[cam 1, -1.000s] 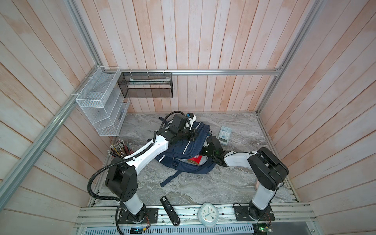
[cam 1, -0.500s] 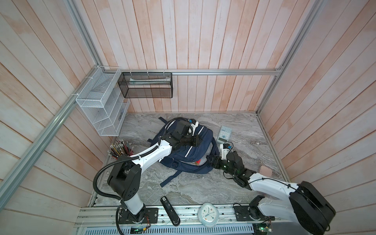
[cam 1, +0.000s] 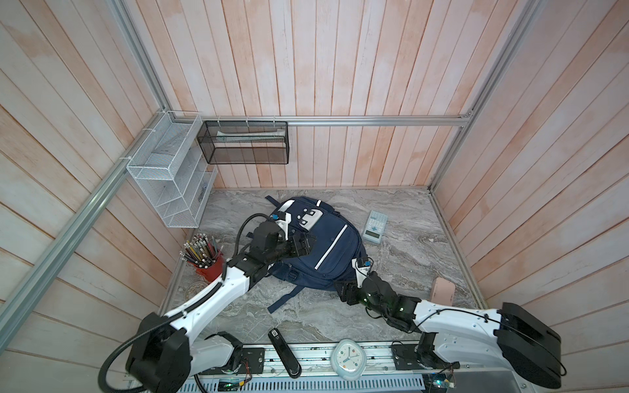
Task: Pack the student bag
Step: 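Move the right gripper to the zipper pull while left holds the bag, then pull the zipper pull along the bag with the right gripper while left holds it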
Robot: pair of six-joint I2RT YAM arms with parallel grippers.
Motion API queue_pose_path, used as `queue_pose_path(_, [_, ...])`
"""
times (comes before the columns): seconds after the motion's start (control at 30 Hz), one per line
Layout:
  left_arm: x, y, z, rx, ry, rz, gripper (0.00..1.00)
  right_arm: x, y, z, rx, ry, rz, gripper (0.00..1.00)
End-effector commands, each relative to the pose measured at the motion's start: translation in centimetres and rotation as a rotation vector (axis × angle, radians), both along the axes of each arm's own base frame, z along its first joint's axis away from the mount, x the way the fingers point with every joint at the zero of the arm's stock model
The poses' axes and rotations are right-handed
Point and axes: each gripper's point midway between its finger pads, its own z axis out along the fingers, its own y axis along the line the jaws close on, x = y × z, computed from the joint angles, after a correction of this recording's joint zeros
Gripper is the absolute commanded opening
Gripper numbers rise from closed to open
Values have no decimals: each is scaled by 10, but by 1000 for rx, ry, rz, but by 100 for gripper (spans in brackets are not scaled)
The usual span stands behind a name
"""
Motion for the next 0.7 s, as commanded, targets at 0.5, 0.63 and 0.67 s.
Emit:
queue_pose_path(0.5, [39,76,-116,-149,239,422,49,-6,123,15,99,-66,310,57])
queue_pose_path(0.63, [38,64,-116,-200,274,383,14,12,128,4,53,-90,268,57])
queue_pose_path(0.67, [35,64,-116,-206,282,382,12,19,128,4,44,-105,246,57])
